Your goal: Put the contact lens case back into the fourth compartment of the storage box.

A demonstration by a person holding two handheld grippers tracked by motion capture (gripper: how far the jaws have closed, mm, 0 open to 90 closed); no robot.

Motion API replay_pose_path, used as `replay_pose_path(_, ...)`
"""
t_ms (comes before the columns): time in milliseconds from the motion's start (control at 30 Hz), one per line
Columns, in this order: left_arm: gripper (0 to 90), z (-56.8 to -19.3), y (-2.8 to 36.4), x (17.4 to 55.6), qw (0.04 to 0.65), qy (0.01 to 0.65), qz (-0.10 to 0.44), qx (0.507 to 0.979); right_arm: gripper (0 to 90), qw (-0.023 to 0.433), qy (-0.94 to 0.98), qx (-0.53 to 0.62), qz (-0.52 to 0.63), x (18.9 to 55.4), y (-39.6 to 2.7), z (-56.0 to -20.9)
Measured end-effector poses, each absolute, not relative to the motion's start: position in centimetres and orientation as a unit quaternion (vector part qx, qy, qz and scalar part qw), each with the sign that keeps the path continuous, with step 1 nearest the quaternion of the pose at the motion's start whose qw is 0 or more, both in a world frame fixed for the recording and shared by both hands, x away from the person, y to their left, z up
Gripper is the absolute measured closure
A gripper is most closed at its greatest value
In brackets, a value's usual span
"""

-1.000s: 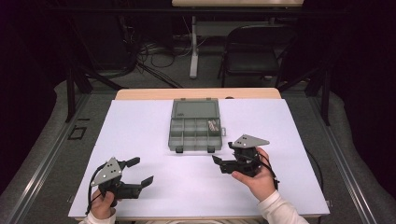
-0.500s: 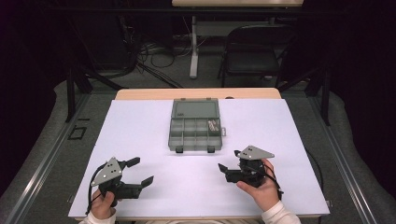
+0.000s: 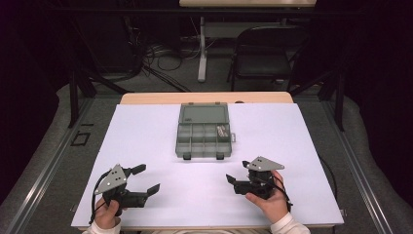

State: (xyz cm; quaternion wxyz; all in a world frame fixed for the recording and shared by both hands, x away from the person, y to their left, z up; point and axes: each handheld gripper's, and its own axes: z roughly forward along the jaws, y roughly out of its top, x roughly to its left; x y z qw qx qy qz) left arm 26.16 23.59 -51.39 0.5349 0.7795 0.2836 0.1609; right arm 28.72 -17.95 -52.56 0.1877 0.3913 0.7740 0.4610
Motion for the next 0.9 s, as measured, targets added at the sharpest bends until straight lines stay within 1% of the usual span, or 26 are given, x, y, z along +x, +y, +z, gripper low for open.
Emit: replay_pose_path(900,15.9,-51.39,23.49,26.28,0.537,0.279,0.158,0.78,22.3,0.199,0.776,0.388,0.455,28.89,-18.21,-53.39)
